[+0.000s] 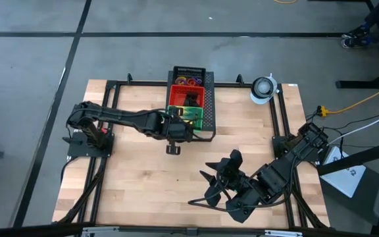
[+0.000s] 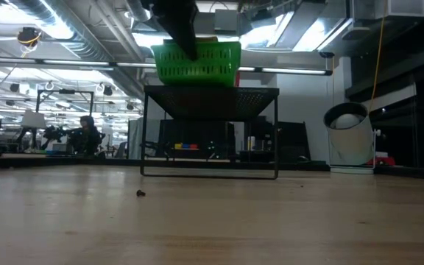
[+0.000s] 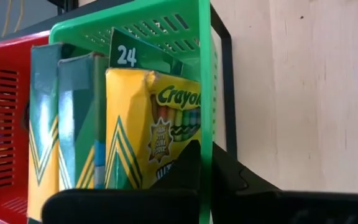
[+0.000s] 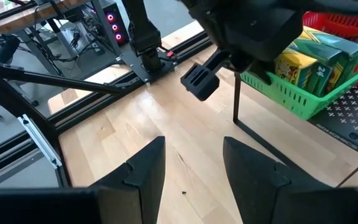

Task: Pick & Place Office Desk Supplies
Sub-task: Put the green bin on the shelf, then return to Home Position

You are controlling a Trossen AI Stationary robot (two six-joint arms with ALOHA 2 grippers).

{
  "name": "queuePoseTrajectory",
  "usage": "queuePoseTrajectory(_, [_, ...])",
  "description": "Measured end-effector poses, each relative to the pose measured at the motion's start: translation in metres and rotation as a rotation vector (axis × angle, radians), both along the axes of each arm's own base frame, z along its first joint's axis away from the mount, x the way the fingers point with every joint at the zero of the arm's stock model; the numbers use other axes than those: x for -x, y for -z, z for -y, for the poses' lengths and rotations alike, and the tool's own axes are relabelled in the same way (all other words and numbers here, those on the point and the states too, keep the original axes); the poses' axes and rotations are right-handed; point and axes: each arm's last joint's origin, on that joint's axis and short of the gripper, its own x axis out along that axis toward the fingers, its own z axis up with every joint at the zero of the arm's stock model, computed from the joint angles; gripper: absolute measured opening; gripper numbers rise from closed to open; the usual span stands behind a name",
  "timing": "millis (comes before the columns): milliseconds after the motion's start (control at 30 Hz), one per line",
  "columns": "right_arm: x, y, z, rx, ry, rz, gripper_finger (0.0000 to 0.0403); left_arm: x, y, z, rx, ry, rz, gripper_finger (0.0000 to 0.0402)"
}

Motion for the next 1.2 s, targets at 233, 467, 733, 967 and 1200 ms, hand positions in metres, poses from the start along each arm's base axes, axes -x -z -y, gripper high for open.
queuePoseTrajectory(233, [0.000, 0.000, 0.000, -0.002, -0.002, -0.002, 0.0162, 0.000, 0.000, -0.007, 0.003, -0.008, -0.001, 0.0009])
queuePoseTrajectory(467, [0.000, 0.000, 0.000, -0.002, -0.002, -0.002, 0.0162, -0.003, -0.002, -0.006, -0.006, 0.002, 0.026, 0.0032])
queuePoseTrajectory(733, [0.000, 0.001, -0.001, -0.016, -0.015, -0.015, 0.0162, -0.003, -0.003, 0.005, -0.041, 0.038, 0.035, 0.0116])
queuePoseTrajectory(967, [0.000, 0.001, -0.001, 0.015, -0.028, -0.023, 0.0162, 0.005, -0.023, 0.013, -0.007, 0.058, 0.096, 0.0160])
queuePoseTrajectory(1200, [0.001, -0.008, -0.014, 0.140, -0.108, 0.033, 0.0162, 0.048, -0.080, 0.031, 0.204, 0.184, 0.305, 0.0156])
